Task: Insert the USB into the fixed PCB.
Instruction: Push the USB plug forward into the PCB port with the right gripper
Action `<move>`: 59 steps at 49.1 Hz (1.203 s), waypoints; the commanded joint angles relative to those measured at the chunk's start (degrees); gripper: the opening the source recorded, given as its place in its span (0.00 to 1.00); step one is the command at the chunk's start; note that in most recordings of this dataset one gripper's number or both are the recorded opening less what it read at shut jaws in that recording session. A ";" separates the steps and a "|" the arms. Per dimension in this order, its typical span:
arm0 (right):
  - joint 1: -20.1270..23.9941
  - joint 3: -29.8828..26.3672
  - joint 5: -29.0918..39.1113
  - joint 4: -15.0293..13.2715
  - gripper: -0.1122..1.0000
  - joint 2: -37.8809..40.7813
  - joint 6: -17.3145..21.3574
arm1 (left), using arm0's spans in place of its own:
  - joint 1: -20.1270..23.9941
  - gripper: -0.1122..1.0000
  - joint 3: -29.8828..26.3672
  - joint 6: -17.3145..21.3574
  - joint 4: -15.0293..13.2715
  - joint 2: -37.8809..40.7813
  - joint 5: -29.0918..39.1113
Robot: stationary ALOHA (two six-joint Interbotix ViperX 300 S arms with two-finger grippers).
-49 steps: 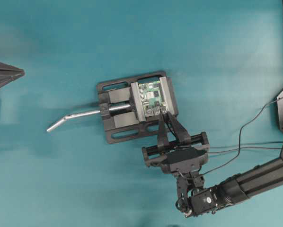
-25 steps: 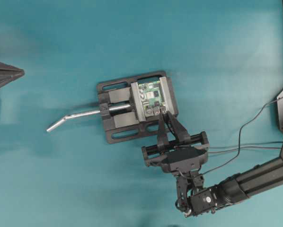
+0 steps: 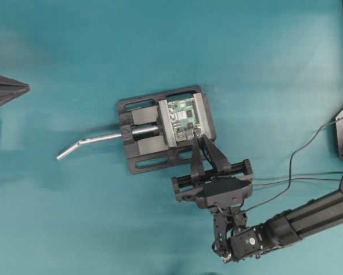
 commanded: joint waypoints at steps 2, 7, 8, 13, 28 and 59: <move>-1.49 -0.53 0.09 0.09 0.29 -2.29 0.09 | 0.26 0.10 -1.58 -0.09 0.18 0.44 -0.35; -1.23 -0.53 0.09 0.18 0.29 -2.20 0.09 | 0.18 0.10 -1.58 -0.09 0.18 0.44 -0.35; -1.14 -0.53 0.09 0.18 0.29 -2.29 0.09 | 0.26 0.10 -1.58 -0.09 0.26 0.53 -0.26; -0.88 -0.62 0.00 0.18 0.29 -2.20 0.09 | 0.26 0.10 -1.58 -0.09 0.18 0.44 -0.35; 0.18 -0.88 -0.18 1.32 0.30 -2.20 0.09 | 0.26 0.10 -1.58 -0.09 0.18 0.44 -0.35; 1.32 -0.88 -0.18 2.29 0.45 -2.55 0.09 | 0.26 0.10 -1.58 -0.09 0.18 0.53 -0.35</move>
